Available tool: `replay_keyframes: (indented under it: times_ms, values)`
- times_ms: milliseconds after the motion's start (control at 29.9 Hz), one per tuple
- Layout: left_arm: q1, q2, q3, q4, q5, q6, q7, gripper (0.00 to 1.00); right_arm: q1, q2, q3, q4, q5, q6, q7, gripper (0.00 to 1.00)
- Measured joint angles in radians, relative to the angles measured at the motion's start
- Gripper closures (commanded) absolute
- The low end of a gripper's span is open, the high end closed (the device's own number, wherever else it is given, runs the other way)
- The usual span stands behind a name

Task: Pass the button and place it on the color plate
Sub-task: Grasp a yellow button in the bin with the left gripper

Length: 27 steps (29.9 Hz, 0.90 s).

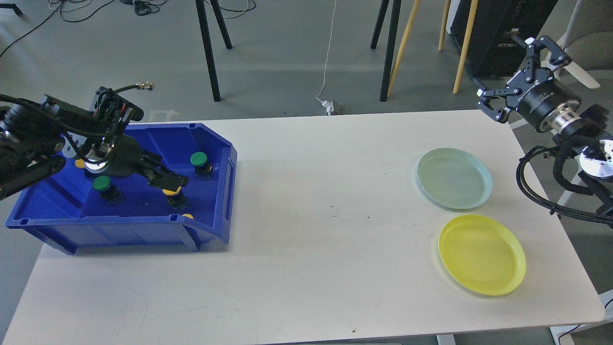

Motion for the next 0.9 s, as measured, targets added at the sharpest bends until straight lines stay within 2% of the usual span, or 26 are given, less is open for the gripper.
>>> replay_keyframes:
  times_ms: [267,902]
  values:
    - [0.040,-0.099,0.001,0.092,-0.001,0.001,0.000,0.05,-0.010,0.002,-0.002,0.004,0.000,0.000,0.000,0.00]
    - [0.103,-0.167,0.003,0.247,0.002,0.011,0.000,0.10,-0.028,0.002,0.000,0.008,0.000,0.000,-0.002,0.00]
